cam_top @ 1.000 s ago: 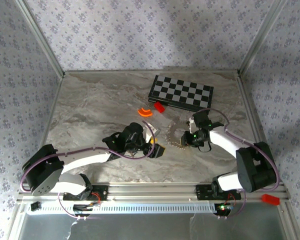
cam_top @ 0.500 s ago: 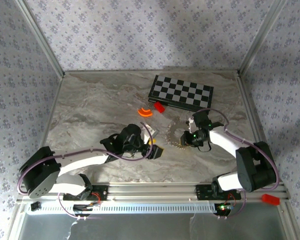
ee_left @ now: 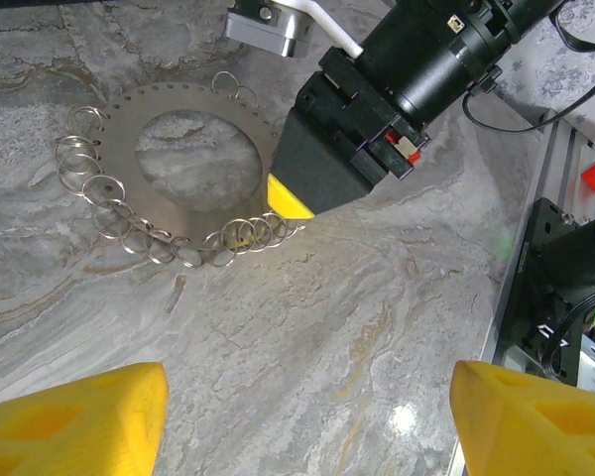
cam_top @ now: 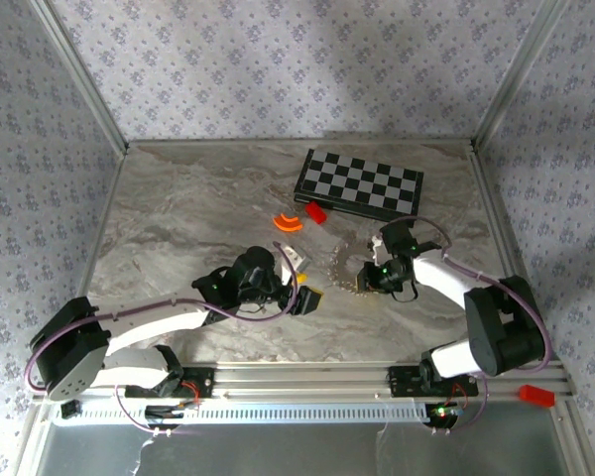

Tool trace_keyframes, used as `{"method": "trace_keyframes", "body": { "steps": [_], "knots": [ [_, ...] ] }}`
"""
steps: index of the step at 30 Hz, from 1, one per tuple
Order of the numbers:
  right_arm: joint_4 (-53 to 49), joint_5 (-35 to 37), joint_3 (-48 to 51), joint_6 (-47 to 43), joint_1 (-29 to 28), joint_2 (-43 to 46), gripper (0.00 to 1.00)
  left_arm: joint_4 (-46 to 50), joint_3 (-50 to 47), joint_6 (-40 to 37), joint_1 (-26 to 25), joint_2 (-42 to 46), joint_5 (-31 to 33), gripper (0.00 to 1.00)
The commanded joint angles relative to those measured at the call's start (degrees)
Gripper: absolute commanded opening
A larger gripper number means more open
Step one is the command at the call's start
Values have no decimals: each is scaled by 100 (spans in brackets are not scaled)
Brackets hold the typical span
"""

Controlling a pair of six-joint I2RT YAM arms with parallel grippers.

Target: Put the keys on the keyring

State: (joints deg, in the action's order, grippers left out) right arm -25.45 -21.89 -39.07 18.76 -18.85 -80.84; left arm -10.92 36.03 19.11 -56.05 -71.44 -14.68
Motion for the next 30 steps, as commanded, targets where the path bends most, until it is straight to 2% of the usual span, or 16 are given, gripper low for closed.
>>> {"method": "trace_keyframes", "body": {
  "steps": [1, 30],
  "knots": [
    [-224, 23, -169, -112, -48, -62, 21, -74, -11, -39, -53, 157, 48, 75],
    [-348, 115, -253, -233, -74, -152, 14, 9, -96, -39, -55, 319, 202, 74]
  ]
}}
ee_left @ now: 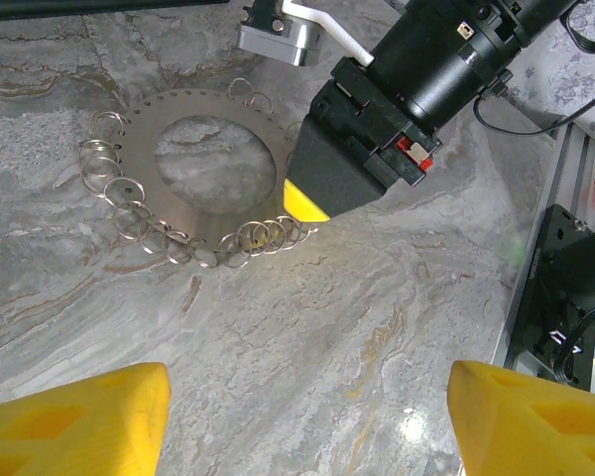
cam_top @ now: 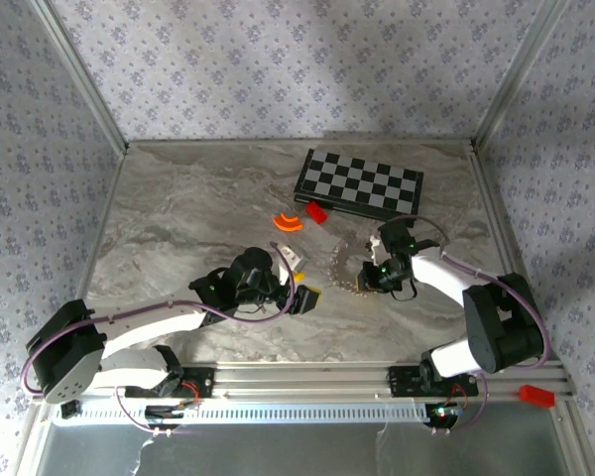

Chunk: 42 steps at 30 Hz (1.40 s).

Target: Put the keys on the keyring

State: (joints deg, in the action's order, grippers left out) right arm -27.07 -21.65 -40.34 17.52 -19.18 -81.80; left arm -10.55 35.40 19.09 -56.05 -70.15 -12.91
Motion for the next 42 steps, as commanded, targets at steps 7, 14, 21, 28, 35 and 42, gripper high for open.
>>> {"method": "trace_keyframes", "body": {
  "steps": [7, 14, 21, 28, 35, 42],
  "knots": [
    [-117, 73, -106, -117, -35, -166, 14, -52, -108, -10, -55, 309, 156, 73],
    [-122, 64, -106, -136, -41, -191, 14, -35, -146, -2, -50, 403, 264, 74],
    [-174, 51, -122, -204, -67, -156, 8, 17, -147, -2, -53, 443, 297, 73],
    [-254, 21, -176, -275, -112, -55, 2, 104, -147, 14, -55, 526, 341, 73],
    [17, 22, 28, -229, -571, 527, 0, 97, -165, 108, -55, 794, 248, 73],
    [-4, 635, -38, -541, -1258, 1488, 0, 263, -233, 165, -55, 1320, 210, 73]
  ]
}}
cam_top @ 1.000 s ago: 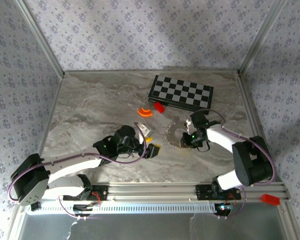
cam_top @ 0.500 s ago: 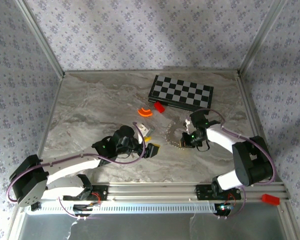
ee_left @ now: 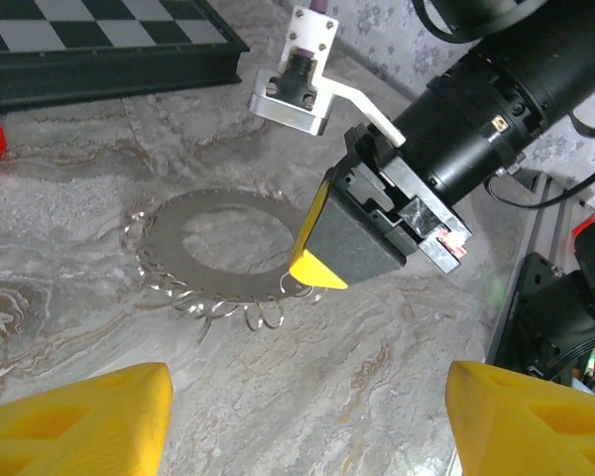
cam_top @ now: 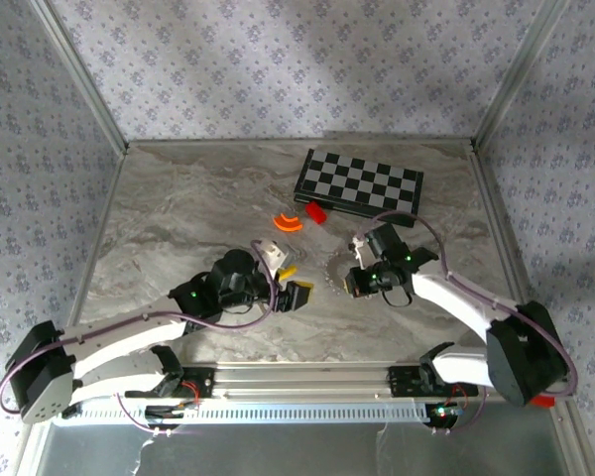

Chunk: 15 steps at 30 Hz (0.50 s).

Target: Put the keys on the keyring

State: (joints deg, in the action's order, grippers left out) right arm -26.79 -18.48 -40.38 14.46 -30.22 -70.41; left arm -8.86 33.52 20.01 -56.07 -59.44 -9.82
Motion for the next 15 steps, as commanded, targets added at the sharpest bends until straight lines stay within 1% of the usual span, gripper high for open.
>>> {"method": "trace_keyframes", "body": {
  "steps": [1, 6, 10, 15],
  "knots": [
    [3, 380, -19, -292, -268, 503, 0, 127, -54, 73, -53, 355, -96, 72],
    [280, 668, 107, -565, -808, 1376, 0, 470, 48, -128, -53, 867, -243, 71],
    [571, 593, 204, -806, -1281, 2125, 0, 742, 181, -346, -48, 1232, -558, 66],
    [868, 483, 215, -1126, -1769, 2849, 0, 725, 225, -410, -53, 1731, -1053, 61]
  ]
}}
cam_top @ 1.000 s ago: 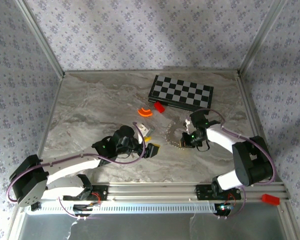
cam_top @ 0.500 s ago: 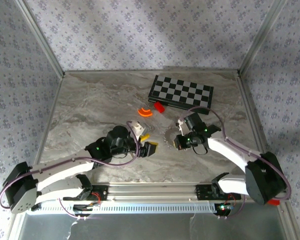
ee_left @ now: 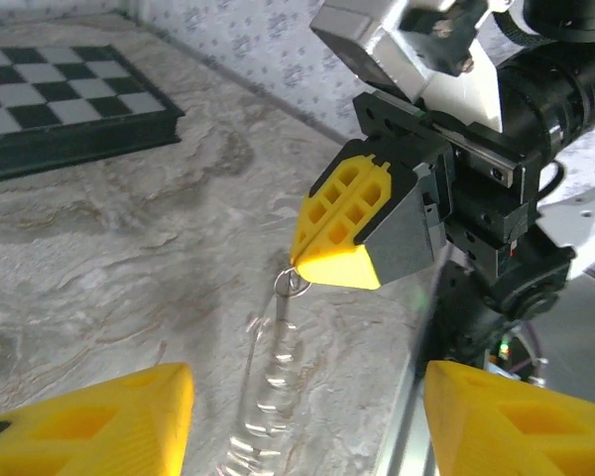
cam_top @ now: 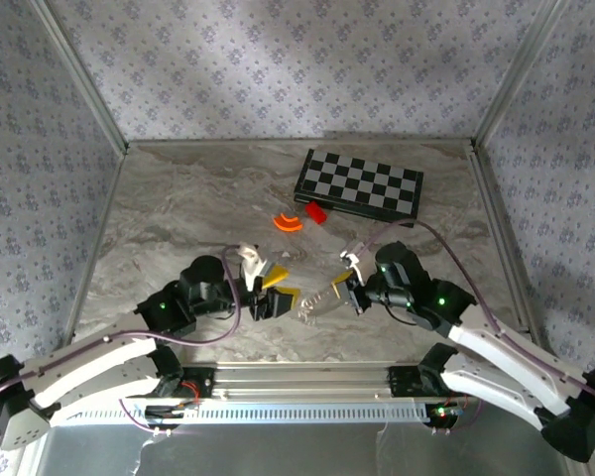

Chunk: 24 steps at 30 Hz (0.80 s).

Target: Put the keys on the keyring

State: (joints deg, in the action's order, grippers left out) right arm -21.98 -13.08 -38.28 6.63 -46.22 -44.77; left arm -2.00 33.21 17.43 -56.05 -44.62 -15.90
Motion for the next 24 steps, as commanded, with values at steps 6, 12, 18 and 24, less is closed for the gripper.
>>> {"method": "trace_keyframes", "body": {
  "steps": [6, 12, 18, 24],
  "knots": [
    [1079, -624, 59, -414, -447, 830, 0, 71, 381, -213, -50, 676, -777, 55],
    [2019, -918, 235, -262, -783, 1147, 0, 13, 541, -284, -54, 771, -1153, 51],
    [3268, -1249, 474, 166, -913, 1346, 0, -382, 611, -327, -57, 797, -1653, 49],
    [4133, -1365, 609, 435, -1071, 1366, 0, -832, 596, -349, -142, 823, -2078, 50]
  ]
}}
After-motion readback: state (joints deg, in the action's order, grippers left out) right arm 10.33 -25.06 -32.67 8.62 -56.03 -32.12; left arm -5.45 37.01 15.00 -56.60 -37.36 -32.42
